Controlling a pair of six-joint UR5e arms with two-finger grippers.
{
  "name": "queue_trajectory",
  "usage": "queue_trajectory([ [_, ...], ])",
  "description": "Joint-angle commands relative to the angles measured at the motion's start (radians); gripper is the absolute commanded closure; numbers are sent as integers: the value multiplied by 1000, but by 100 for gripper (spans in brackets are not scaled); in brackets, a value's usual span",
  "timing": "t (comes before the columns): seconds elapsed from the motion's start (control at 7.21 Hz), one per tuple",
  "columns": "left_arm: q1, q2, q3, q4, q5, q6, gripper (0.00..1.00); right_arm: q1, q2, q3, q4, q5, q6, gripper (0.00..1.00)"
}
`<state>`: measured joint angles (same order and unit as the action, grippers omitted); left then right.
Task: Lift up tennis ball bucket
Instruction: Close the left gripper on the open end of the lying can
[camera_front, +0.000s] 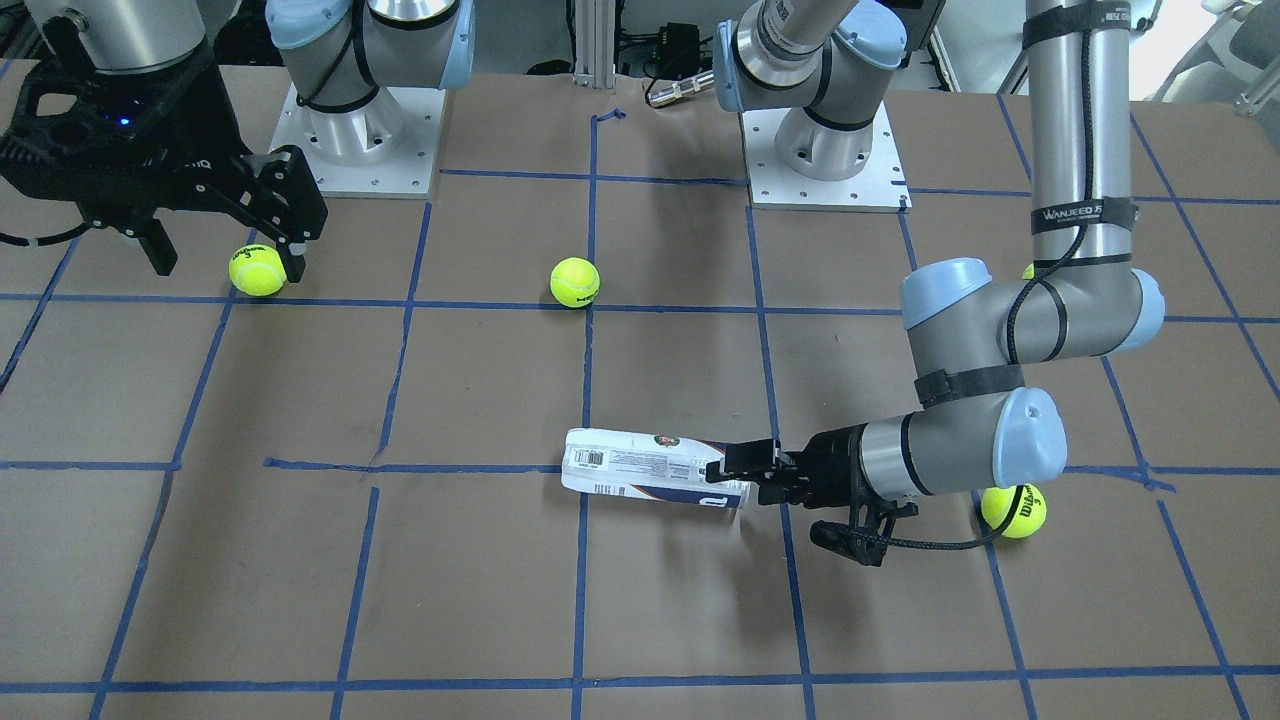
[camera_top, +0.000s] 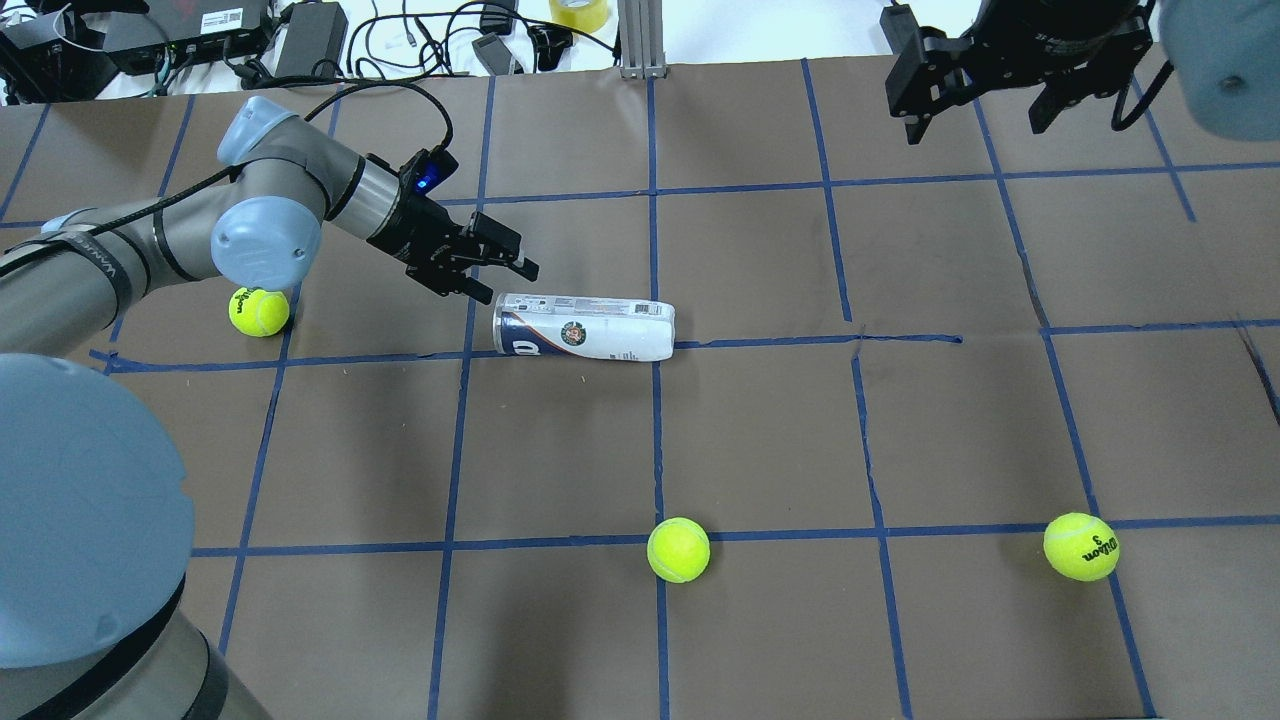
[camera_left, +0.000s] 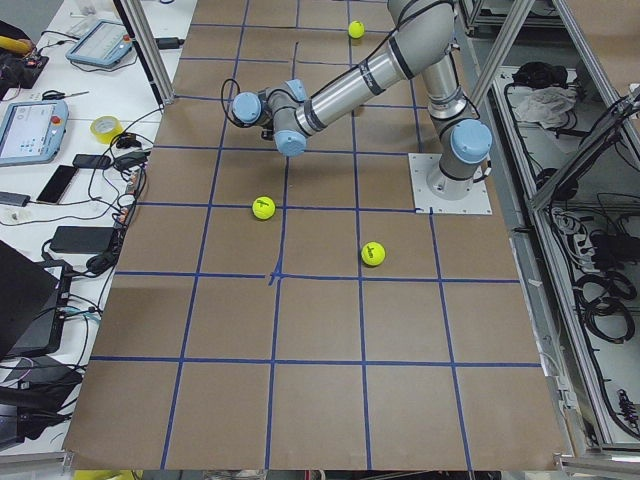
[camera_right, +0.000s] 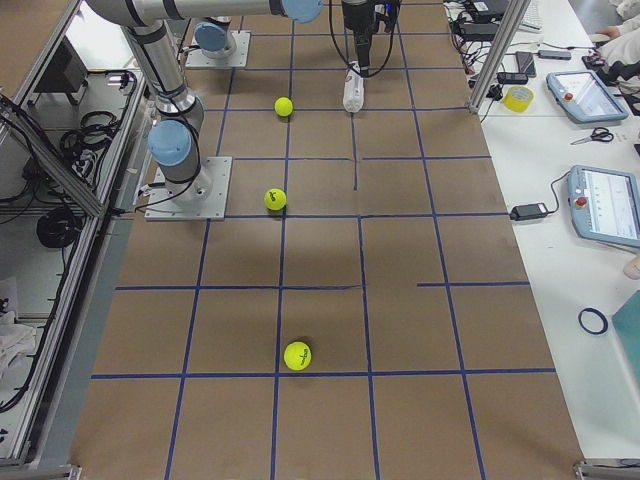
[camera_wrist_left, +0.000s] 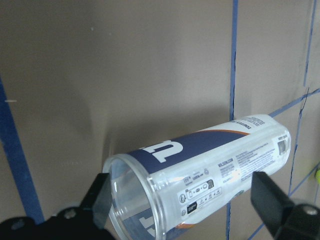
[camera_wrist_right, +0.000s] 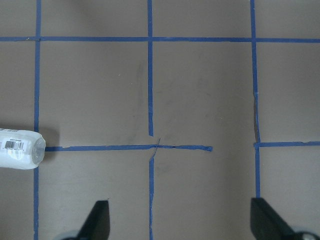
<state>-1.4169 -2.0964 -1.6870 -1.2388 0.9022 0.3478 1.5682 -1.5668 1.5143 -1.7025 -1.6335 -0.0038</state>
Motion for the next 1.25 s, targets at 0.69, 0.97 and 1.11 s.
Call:
queue_trajectory([
  [0.69,26,-17,-2,-116,-29,-4,34,32,-4,33,6,23,10,0],
  [0.97,24,-19,-2,-116,-31,-7,41,33,-15,44,4,23,10,0],
  [1.11,21,-19,-5,-114,-31,-21,41,32,-15,44,4,23,10,0],
])
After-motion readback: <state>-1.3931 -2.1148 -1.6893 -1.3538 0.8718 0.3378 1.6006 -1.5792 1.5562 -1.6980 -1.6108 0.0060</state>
